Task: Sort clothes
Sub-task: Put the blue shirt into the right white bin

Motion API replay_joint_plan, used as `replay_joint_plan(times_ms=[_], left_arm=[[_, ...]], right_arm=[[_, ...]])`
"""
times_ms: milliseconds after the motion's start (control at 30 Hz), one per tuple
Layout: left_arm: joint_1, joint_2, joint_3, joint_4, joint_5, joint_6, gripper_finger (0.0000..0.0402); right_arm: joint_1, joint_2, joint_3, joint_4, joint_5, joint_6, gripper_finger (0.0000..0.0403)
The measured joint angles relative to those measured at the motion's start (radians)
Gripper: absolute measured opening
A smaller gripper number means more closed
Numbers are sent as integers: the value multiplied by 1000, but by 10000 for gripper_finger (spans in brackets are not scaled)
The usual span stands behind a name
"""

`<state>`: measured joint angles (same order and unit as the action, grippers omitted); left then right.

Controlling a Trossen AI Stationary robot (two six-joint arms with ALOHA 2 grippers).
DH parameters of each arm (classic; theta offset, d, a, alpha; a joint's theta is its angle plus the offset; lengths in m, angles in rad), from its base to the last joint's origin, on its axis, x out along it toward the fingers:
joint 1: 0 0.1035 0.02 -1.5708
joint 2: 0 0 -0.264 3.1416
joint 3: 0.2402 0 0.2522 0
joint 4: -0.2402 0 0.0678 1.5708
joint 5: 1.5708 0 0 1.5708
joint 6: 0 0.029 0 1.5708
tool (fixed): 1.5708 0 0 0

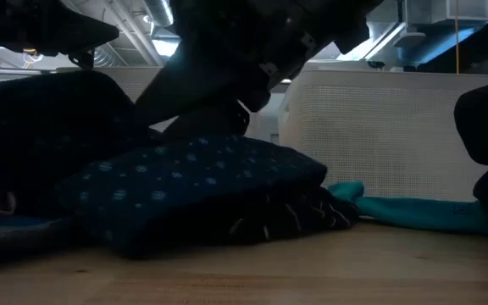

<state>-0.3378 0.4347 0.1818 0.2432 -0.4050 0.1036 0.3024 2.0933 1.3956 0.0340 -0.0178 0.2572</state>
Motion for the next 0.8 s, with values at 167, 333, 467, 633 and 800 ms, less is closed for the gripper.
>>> replay_joint_plan(times_ms=[167,333,467,633,800], left_arm=[[0,0,0,0,0,-2,1],[0,0,0,-1,0,0,1],[0,0,0,0,0,-2,1],[0,0,0,0,0,-2,1],[0,0,0,-1,0,-1,1]], right_arm=[[1,11,0,6,188,-1,315],[1,63,0,47,233,-1,315],[1,98,0,36,359,-2,315],[-3,106,0,18,391,-2,301],[-8,109,3,-39,374,3,227]])
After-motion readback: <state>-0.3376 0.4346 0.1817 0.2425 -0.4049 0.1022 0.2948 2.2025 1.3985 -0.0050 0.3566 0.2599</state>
